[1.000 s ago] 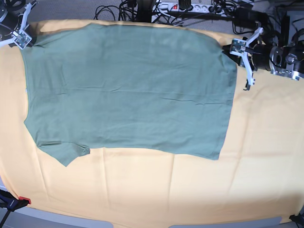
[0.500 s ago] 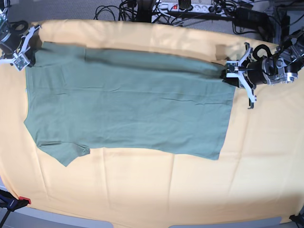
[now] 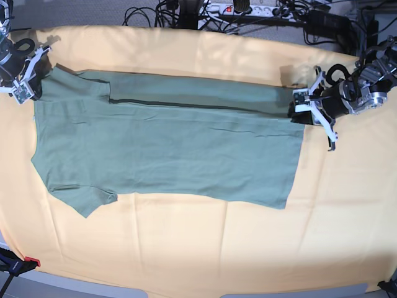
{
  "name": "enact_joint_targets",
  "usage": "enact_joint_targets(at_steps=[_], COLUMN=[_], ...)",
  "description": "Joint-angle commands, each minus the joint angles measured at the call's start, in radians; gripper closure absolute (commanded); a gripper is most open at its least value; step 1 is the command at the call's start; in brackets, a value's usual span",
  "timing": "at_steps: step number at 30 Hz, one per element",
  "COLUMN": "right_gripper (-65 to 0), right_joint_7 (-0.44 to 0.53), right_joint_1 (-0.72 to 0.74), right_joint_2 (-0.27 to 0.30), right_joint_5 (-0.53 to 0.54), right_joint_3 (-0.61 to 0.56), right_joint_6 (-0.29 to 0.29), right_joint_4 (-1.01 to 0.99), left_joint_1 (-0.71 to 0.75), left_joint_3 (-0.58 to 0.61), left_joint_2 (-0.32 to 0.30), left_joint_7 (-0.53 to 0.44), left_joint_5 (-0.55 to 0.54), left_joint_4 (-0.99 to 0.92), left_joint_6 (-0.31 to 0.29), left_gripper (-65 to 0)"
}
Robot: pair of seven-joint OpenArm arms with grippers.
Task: Fold the T-shirt properly
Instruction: 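Fold the shirt side near the left gripper inward with the left gripper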
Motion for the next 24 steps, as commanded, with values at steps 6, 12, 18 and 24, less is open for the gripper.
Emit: enact_joint_targets(at_steps=[6, 12, 18, 24], right_gripper=[0.0, 0.0, -20.2, -28.9], right_joint_7=[0.016, 0.053, 0.056, 0.055], right_joint_1=[0.000, 0.000, 0.000, 0.008], right_joint_2=[0.019, 0.019, 0.020, 0.020], right_joint_5=[0.000, -0.001, -0.029, -0.092], right_joint_3=[0.011, 0.011, 0.011, 0.011], right_joint_6=[-0.012, -0.011, -0.045, -0.105], right_joint_4=[0.010, 0.010, 0.010, 0.012], left_joint_1=[-0.014, -0.014, -0.017, -0.035], left_joint_3=[-0.011, -0.011, -0.011, -0.011], left_joint_2=[0.001, 0.000, 0.000, 0.000], left_joint_7=[-0.007, -0.007, -0.007, 0.047], left_joint_5=[-0.001, -0.001, 0.018, 0.017], left_joint_4=[0.008, 0.008, 0.008, 0.009], left_joint_6=[0.023, 0.022, 0.024, 0.146], left_gripper=[0.0, -4.8, -34.0, -38.9])
